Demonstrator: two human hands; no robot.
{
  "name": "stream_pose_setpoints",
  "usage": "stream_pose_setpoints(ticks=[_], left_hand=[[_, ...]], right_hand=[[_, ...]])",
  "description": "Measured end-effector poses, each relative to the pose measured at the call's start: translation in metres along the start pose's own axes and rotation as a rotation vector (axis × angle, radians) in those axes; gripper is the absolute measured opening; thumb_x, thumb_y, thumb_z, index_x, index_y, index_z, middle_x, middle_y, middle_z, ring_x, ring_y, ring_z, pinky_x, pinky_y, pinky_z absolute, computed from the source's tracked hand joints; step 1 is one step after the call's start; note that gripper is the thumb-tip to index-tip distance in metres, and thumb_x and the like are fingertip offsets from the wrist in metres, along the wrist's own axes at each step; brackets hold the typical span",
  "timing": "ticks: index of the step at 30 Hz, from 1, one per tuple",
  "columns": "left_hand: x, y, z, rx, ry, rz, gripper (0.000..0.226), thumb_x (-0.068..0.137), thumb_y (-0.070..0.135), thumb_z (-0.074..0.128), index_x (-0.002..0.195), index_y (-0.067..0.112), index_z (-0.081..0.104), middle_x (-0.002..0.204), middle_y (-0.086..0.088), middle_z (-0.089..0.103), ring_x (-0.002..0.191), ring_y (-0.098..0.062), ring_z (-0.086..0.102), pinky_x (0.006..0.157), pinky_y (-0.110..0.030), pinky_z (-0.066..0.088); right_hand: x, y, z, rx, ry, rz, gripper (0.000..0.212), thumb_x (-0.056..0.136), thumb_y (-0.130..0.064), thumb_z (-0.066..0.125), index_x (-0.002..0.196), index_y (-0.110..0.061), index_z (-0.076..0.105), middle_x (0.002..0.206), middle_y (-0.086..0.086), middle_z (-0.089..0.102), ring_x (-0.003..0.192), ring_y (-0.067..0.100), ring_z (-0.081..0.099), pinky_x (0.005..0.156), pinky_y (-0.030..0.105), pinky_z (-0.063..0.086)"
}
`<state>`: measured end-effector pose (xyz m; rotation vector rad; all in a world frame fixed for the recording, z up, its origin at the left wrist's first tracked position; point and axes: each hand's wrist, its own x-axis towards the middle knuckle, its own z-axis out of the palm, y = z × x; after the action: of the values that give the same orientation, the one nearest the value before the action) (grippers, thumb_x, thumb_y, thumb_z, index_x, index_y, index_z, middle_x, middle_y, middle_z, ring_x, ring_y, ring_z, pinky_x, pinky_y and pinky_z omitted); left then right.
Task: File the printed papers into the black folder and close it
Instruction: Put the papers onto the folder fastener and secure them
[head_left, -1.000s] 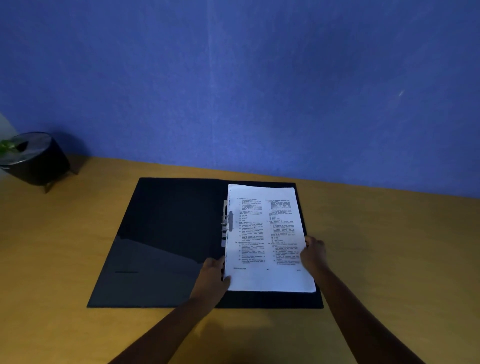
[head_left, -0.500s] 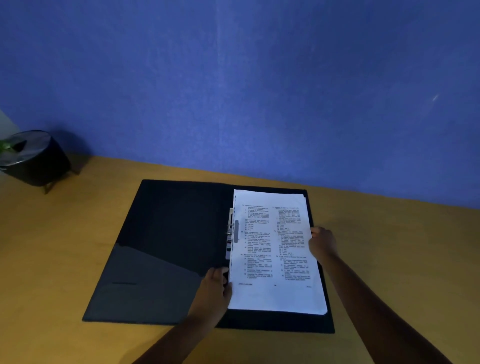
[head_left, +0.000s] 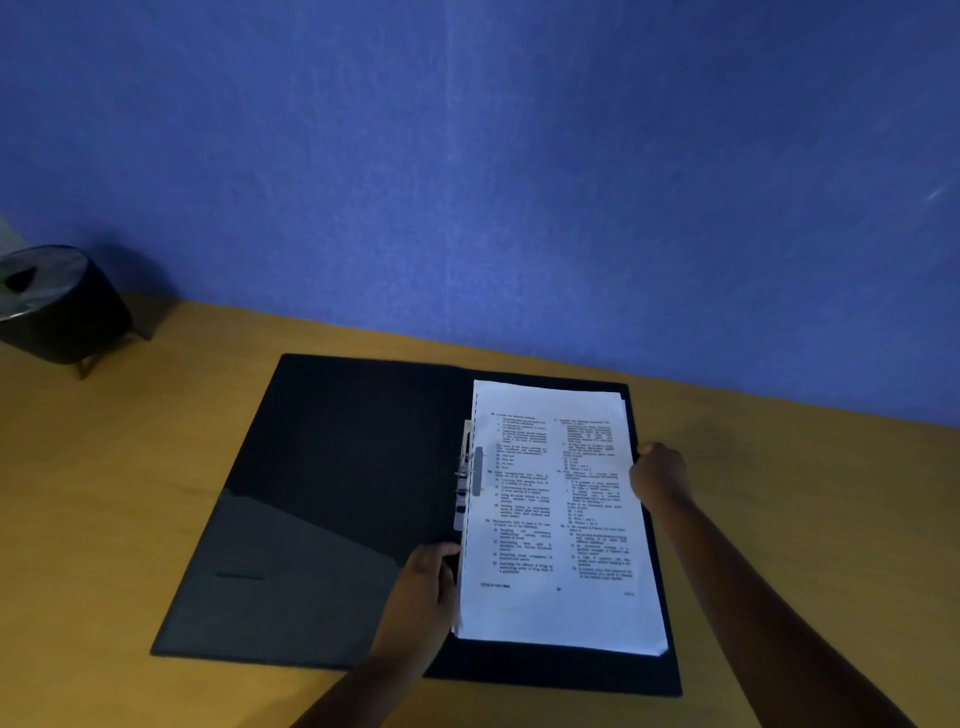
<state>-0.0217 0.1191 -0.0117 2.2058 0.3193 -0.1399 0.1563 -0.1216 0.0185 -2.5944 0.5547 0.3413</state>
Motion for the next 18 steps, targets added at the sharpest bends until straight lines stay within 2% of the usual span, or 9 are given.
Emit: stream_pose_setpoints(ticks=[3,6,8,10,12,14,16,18], left_hand=[[-0.001,0.000,-0.001,0.008,-0.004,0.032,0.033,0.094,0.003,0.037,0.120,0.016,0.055,0.101,-0.002,0.055,0.072,0.003,0.049,0.063,0.001,0.038],[-0.001,0.000,-0.002,0.000,-0.003,0.034,0.035,0.094,0.002,0.038,0.120,0.017,0.055,0.092,0.001,0.053,0.071,0.000,0.052,0.063,-0.001,0.038],[-0.002,0.001,-0.003,-0.011,-0.007,0.036,0.035,0.094,0.002,0.039,0.120,0.019,0.055,0.087,0.004,0.051,0.069,-0.003,0.053,0.061,-0.003,0.039],[-0.002,0.001,-0.004,-0.006,-0.013,0.040,0.036,0.094,0.002,0.038,0.120,0.020,0.055,0.087,0.003,0.051,0.071,-0.004,0.053,0.062,-0.005,0.040],[-0.002,0.001,-0.005,0.003,-0.019,0.041,0.036,0.094,0.002,0.038,0.121,0.019,0.055,0.088,0.002,0.050,0.073,-0.003,0.052,0.063,-0.007,0.040],[-0.001,0.003,-0.006,0.006,-0.023,0.045,0.036,0.093,0.001,0.039,0.121,0.018,0.055,0.086,0.005,0.048,0.074,-0.001,0.050,0.064,-0.007,0.039],[-0.001,0.003,-0.007,0.011,-0.023,0.050,0.036,0.093,0.001,0.039,0.120,0.018,0.056,0.083,0.009,0.046,0.074,-0.001,0.049,0.064,-0.005,0.038],[-0.001,0.002,-0.008,0.020,-0.031,0.056,0.034,0.093,0.001,0.039,0.117,0.017,0.057,0.082,0.011,0.045,0.073,-0.001,0.049,0.064,-0.005,0.038]], right_hand=[[0.007,-0.009,-0.002,-0.005,-0.026,-0.013,0.037,0.089,0.000,0.043,0.123,0.001,0.058,0.126,0.023,0.058,0.109,0.037,0.059,0.088,0.040,0.050],[0.012,-0.014,-0.003,-0.001,-0.072,0.049,0.030,0.087,-0.004,0.044,0.111,0.003,0.062,0.116,0.022,0.062,0.101,0.037,0.062,0.079,0.037,0.050],[0.018,-0.017,-0.006,0.026,-0.093,0.101,0.018,0.089,-0.005,0.046,0.087,0.004,0.062,0.100,0.023,0.063,0.080,0.032,0.062,0.069,0.034,0.044],[0.027,-0.019,-0.009,0.062,-0.082,0.159,0.031,0.091,-0.004,0.046,0.060,-0.003,0.044,0.075,0.017,0.054,0.055,0.022,0.046,0.062,0.032,0.040],[0.034,-0.021,-0.012,0.091,-0.083,0.190,0.037,0.092,-0.002,0.045,0.056,-0.004,0.038,0.062,0.011,0.045,0.053,0.021,0.043,0.053,0.030,0.038],[0.040,-0.023,-0.013,0.173,-0.103,0.212,0.028,0.092,-0.002,0.046,0.064,0.002,0.047,0.070,0.017,0.054,0.069,0.029,0.055,0.060,0.031,0.041],[0.043,-0.026,-0.013,0.247,-0.130,0.241,0.014,0.092,-0.003,0.047,0.082,0.005,0.054,0.096,0.025,0.064,0.085,0.032,0.061,0.068,0.034,0.041],[0.042,-0.029,-0.016,0.296,-0.177,0.264,0.017,0.094,-0.003,0.044,0.095,0.007,0.058,0.112,0.024,0.065,0.076,0.028,0.059,0.063,0.031,0.041]])
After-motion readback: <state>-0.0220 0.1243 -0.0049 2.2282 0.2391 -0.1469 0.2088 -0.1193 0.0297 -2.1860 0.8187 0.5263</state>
